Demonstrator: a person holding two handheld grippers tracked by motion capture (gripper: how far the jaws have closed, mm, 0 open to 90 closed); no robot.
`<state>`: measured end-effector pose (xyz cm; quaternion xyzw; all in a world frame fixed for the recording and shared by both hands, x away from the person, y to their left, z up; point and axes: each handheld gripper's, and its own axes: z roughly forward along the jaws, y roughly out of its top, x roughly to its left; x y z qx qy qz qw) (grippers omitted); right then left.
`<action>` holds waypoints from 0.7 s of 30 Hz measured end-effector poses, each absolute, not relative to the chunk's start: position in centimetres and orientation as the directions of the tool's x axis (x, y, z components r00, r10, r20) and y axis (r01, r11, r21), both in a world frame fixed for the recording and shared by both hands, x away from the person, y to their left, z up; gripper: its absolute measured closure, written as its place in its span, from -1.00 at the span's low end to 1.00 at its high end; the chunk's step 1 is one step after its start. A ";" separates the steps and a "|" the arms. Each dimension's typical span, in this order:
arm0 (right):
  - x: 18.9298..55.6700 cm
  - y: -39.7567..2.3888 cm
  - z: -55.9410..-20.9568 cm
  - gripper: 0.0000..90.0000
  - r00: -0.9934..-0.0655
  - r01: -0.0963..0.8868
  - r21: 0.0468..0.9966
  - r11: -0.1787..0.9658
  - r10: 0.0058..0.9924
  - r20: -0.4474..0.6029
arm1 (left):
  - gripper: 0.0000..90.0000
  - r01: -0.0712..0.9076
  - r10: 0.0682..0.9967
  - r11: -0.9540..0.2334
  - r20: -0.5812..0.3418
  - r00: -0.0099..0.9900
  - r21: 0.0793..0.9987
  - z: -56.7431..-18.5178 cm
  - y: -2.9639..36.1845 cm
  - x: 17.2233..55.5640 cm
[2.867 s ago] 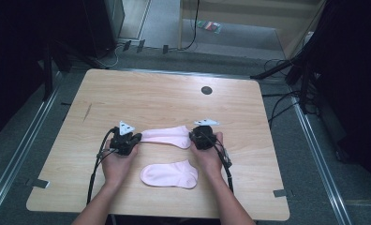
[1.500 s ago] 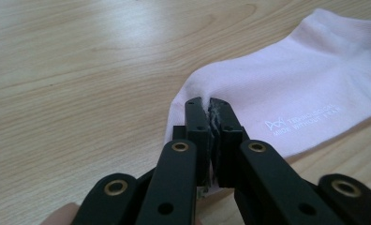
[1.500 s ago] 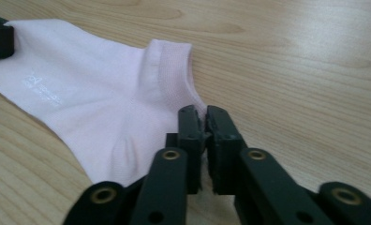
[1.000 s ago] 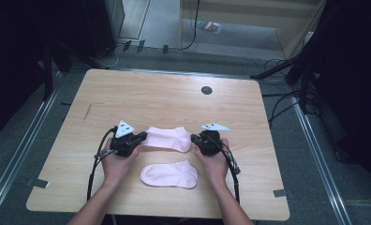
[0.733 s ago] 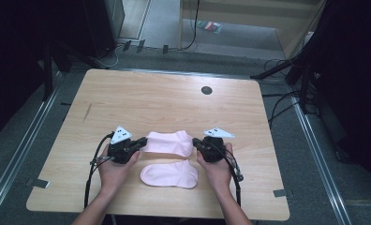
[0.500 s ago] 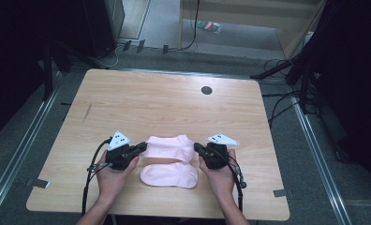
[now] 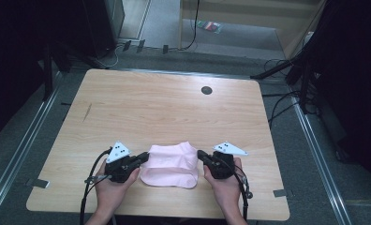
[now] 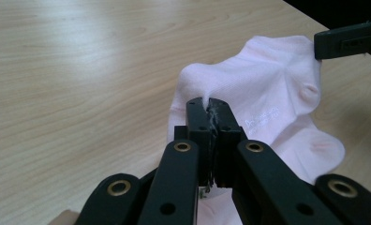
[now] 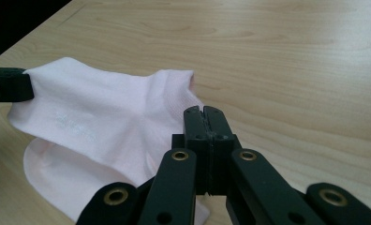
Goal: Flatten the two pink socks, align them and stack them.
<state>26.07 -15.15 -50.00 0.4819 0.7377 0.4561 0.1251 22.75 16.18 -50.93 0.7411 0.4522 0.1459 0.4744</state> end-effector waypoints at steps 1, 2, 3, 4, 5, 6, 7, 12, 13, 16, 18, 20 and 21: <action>25.8 -15.3 -50.1 1.00 -0.505 0.602 0.790 0.118 0.823 0.262 | 0.99 0.533 0.806 -0.151 -0.209 0.554 0.833 -51.0 16.1 22.5; 25.6 -15.4 -50.2 1.00 -0.503 0.604 0.789 0.115 0.823 0.264 | 0.99 0.533 0.806 -0.151 -0.209 0.554 0.833 -51.0 16.1 22.5; 25.3 -15.6 -50.2 1.00 -0.501 0.606 0.786 0.117 0.825 0.263 | 0.99 0.543 0.798 -0.159 -0.217 0.563 0.824 -51.3 16.1 22.1; 25.0 -15.8 -50.3 1.00 -0.498 0.608 0.786 0.110 0.824 0.270 | 0.99 0.549 0.794 -0.162 -0.222 0.566 0.820 -51.5 16.1 21.9; 24.7 -16.0 -50.3 1.00 -0.494 0.615 0.782 0.100 0.822 0.283 | 0.99 0.553 0.790 -0.164 -0.226 0.569 0.817 -51.6 16.0 21.6; 24.7 -16.0 -50.3 1.00 -0.494 0.615 0.782 0.100 0.822 0.283 | 0.99 0.553 0.790 -0.164 -0.226 0.569 0.817 -51.6 16.0 21.6; 24.1 -16.1 -50.4 1.00 -0.498 0.615 0.781 0.112 0.823 0.274 | 0.99 0.552 0.785 -0.179 -0.220 0.579 0.815 -51.7 15.9 21.1; 23.0 -16.2 -50.3 1.00 -0.507 0.615 0.778 0.127 0.819 0.267 | 0.99 0.542 0.789 -0.191 -0.200 0.581 0.818 -51.9 15.9 20.0; 22.9 -16.2 -50.3 1.00 -0.509 0.612 0.781 0.126 0.818 0.267 | 0.99 0.539 0.791 -0.199 -0.191 0.581 0.818 -52.1 16.0 20.0; 22.8 -16.2 -50.7 1.00 -0.510 0.619 0.773 0.138 0.819 0.262 | 0.99 0.546 0.793 -0.192 -0.199 0.576 0.816 -52.4 15.9 20.1; 22.9 -16.2 -51.1 1.00 -0.503 0.636 0.760 0.131 0.817 0.280 | 0.99 0.532 0.803 -0.227 -0.152 0.576 0.816 -52.7 15.6 20.1; 22.9 -16.1 -51.2 1.00 -0.502 0.638 0.758 0.133 0.818 0.279 | 0.98 0.525 0.800 -0.243 -0.138 0.584 0.816 -52.8 15.5 20.1; 22.9 -16.1 -51.4 1.00 -0.505 0.641 0.753 0.148 0.821 0.268 | 0.98 0.519 0.797 -0.269 -0.115 0.593 0.811 -52.9 15.4 20.1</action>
